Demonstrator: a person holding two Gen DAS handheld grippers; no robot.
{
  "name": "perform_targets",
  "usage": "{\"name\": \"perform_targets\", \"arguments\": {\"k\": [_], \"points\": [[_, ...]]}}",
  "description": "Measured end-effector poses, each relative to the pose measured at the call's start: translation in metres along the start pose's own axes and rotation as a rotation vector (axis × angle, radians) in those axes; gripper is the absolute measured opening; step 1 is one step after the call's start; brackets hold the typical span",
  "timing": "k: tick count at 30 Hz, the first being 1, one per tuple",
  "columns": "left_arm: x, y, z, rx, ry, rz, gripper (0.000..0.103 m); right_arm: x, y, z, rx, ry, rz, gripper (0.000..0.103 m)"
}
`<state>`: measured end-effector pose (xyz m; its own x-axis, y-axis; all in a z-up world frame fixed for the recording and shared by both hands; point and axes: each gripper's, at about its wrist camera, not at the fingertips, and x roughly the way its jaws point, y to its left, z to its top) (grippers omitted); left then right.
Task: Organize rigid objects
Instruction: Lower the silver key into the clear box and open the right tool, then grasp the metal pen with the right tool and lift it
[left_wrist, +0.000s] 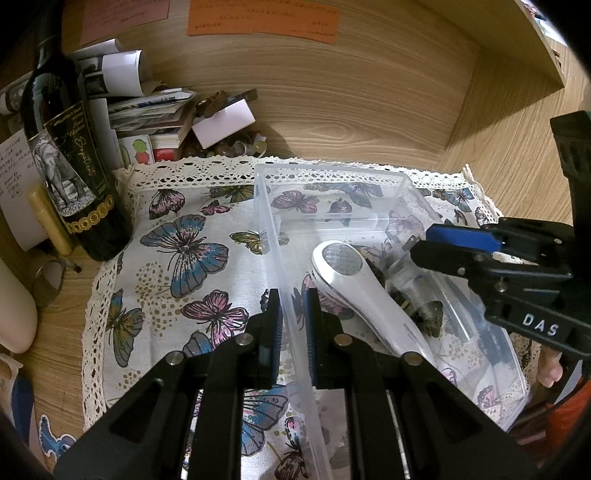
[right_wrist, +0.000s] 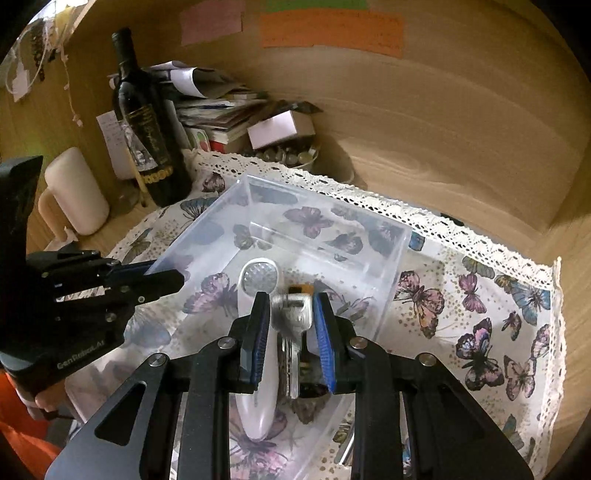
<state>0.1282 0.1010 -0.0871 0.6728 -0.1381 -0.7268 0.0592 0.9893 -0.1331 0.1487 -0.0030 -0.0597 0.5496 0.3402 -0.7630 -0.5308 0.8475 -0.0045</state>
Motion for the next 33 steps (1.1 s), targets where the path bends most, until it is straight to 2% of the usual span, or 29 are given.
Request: {"name": "perform_targets", "arguments": {"k": [6,14,18,25,31,32,33], "points": [[0.000,0.000,0.001,0.002,0.000,0.001,0.010,-0.026,-0.005,0.001,0.009,-0.074,-0.040,0.029],[0.000,0.000,0.001,0.001,0.001,0.001,0.010,-0.066,-0.030,-0.006,0.055,-0.144,-0.153,0.034],[0.000,0.000,0.001,0.003,0.002,0.003,0.010,-0.066,-0.045,-0.020,0.084,-0.105,-0.194,0.034],[0.001,-0.002,0.000,0.003,0.003,0.007,0.010,-0.037,-0.056,-0.052,0.104,0.019,-0.193,0.034],[0.001,-0.001,0.000,0.002,0.003,0.007,0.010,-0.010,-0.061,-0.071,0.136,0.109,-0.123,0.035],[0.001,-0.001,0.000,0.003,0.004,0.008,0.010,-0.007,-0.061,-0.072,0.141,0.122,-0.101,0.041],[0.001,-0.001,0.000,0.002,0.005,0.007,0.010,-0.004,-0.061,-0.073,0.141,0.133,-0.083,0.041]]}}
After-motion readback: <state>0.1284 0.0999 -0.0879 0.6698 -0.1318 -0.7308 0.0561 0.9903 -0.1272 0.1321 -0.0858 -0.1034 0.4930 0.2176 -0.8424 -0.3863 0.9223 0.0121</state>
